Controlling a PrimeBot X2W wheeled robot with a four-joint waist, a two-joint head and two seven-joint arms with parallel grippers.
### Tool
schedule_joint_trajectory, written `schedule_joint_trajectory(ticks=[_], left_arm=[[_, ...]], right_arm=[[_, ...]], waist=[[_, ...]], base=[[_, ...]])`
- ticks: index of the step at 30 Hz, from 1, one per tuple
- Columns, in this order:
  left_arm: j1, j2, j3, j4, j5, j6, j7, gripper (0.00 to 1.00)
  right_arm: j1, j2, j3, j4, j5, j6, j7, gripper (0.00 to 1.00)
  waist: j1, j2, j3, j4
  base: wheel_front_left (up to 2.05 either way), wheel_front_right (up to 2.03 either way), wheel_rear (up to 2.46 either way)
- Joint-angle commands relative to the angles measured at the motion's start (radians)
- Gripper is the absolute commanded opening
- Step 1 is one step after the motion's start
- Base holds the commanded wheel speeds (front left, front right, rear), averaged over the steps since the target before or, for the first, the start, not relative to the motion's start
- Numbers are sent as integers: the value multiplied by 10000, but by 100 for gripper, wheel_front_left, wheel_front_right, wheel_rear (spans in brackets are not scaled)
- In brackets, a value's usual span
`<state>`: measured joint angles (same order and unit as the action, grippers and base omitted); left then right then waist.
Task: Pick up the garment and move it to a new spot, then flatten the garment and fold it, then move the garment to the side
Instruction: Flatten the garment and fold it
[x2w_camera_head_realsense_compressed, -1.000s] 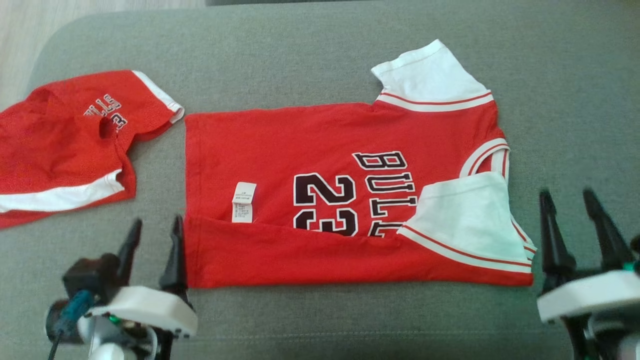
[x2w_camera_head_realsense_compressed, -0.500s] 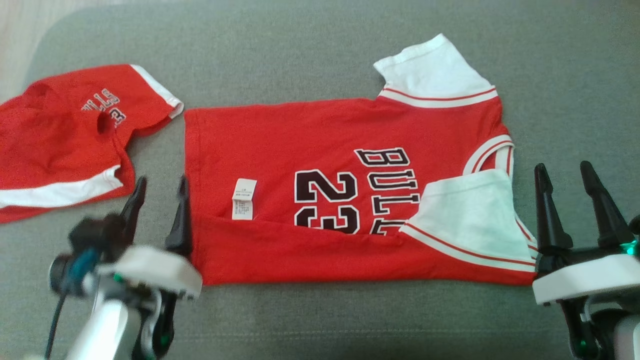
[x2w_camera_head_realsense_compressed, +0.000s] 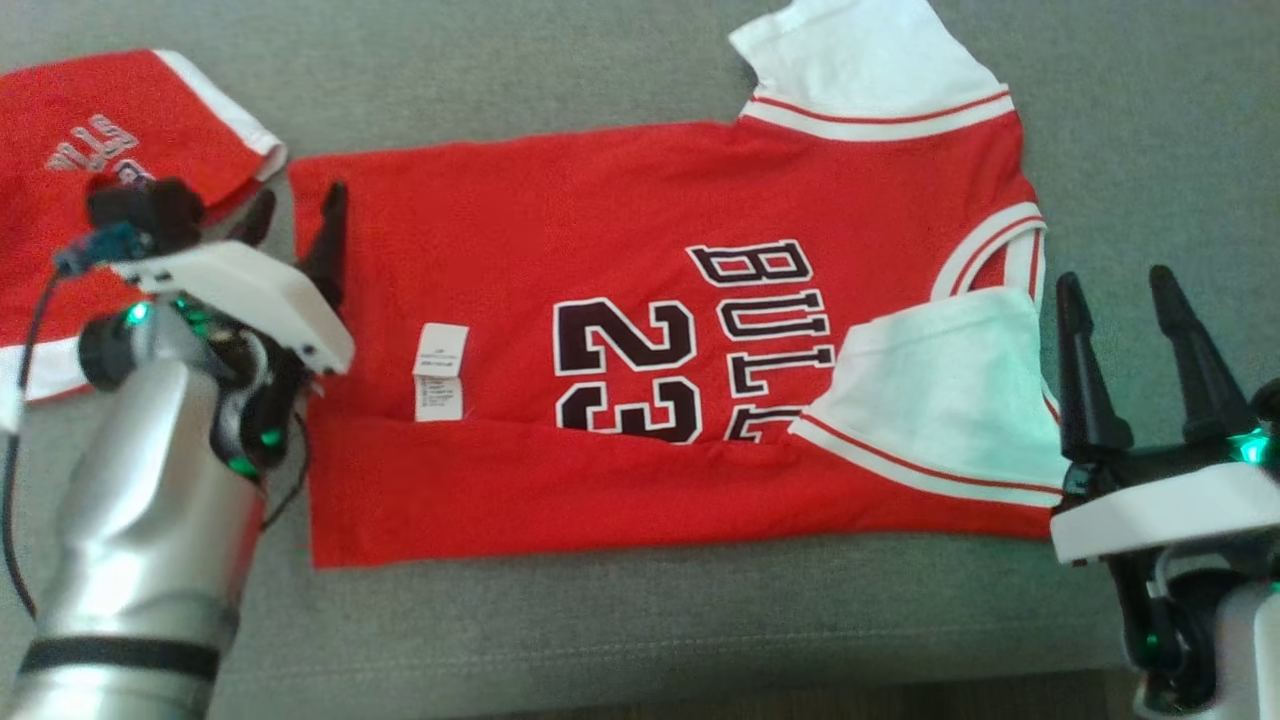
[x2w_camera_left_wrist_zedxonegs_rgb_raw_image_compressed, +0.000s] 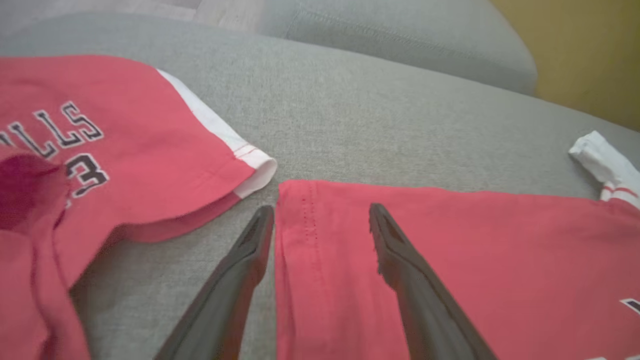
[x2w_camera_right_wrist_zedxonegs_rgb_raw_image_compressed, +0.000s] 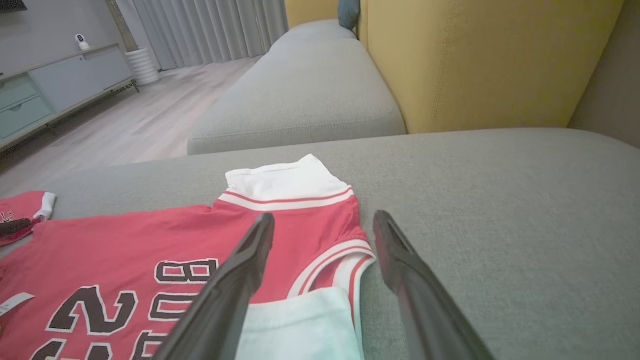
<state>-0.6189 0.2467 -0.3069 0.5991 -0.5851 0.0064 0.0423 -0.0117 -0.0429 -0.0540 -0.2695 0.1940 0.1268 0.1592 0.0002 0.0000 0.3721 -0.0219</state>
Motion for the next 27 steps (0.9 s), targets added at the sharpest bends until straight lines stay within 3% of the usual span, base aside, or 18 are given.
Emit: schedule_joint_trajectory(ticks=[1,12,14,15,20,27], left_arm=[[-589,319,399,149,-67,-142,-58,100],[-1768,259,116,2502,-137,-858,-110,100],[-1871,257,-64,2739,-67,-965,-8,11],[-1914,251,-157,2800,-31,-1013,25,0],[-2117,353,-478,2817,334,-1043,-409,0],[-2564,104,-770,2454,667,-872,-998,0]], right_arm=[[-278,-83,281,-292,83,39,-87,100],[-392,-76,232,-65,299,39,-275,100],[-442,-76,199,-38,315,39,-264,100],[-498,-76,170,-22,294,39,-245,100],[-1232,-288,-20,415,262,39,-88,100],[-3374,-1209,-119,2138,880,39,291,100]], waist=[[-2,0,228,-204],[-2,0,443,-345],[-2,0,442,-331],[-2,0,436,-323],[-2,0,412,-242],[-2,0,750,284]], base=[[0,0,0],[0,0,0],[0,0,0],[0,0,0],[0,0,0],[0,0,0]])
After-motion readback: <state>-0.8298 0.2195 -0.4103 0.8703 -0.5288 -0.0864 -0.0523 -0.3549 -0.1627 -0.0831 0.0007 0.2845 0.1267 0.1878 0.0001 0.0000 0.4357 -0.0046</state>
